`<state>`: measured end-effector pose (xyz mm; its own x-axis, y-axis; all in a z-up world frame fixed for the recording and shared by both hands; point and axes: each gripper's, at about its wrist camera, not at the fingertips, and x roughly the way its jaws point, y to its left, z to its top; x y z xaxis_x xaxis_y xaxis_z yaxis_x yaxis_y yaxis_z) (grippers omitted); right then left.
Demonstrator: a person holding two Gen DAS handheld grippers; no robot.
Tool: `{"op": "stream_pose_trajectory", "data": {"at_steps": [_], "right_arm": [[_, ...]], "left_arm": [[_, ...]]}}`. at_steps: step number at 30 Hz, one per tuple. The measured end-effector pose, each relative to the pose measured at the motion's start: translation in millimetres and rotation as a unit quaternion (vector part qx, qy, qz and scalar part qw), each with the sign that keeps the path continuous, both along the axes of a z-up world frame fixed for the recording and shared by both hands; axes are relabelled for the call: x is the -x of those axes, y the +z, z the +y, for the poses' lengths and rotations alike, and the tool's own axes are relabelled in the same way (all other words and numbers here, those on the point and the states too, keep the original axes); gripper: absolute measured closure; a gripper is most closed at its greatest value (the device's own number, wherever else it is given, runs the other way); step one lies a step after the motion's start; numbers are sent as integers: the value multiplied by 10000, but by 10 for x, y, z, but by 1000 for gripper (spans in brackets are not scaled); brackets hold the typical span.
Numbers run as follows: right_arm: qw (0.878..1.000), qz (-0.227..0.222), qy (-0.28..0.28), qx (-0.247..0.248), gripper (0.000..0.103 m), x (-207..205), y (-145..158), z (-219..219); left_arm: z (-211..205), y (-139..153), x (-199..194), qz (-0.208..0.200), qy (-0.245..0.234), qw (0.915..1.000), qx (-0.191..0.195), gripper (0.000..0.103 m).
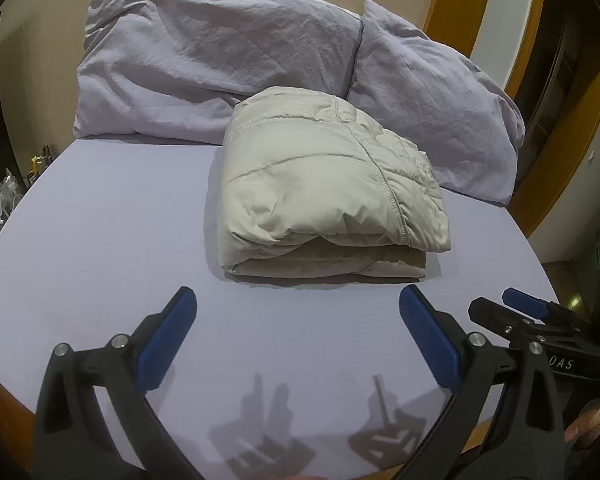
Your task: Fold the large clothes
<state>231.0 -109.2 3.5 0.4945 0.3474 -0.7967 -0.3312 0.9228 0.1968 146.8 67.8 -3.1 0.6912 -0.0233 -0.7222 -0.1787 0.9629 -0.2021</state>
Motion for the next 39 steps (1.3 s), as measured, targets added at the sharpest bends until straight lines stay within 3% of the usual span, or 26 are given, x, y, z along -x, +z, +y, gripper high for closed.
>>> {"op": "stream_pose_trajectory", "data": {"at_steps": [39], "right_arm": [[10000,4,63,2,2,-24,-14,69]], "left_arm": [[16,0,-86,9,9,10000,12,2]]}}
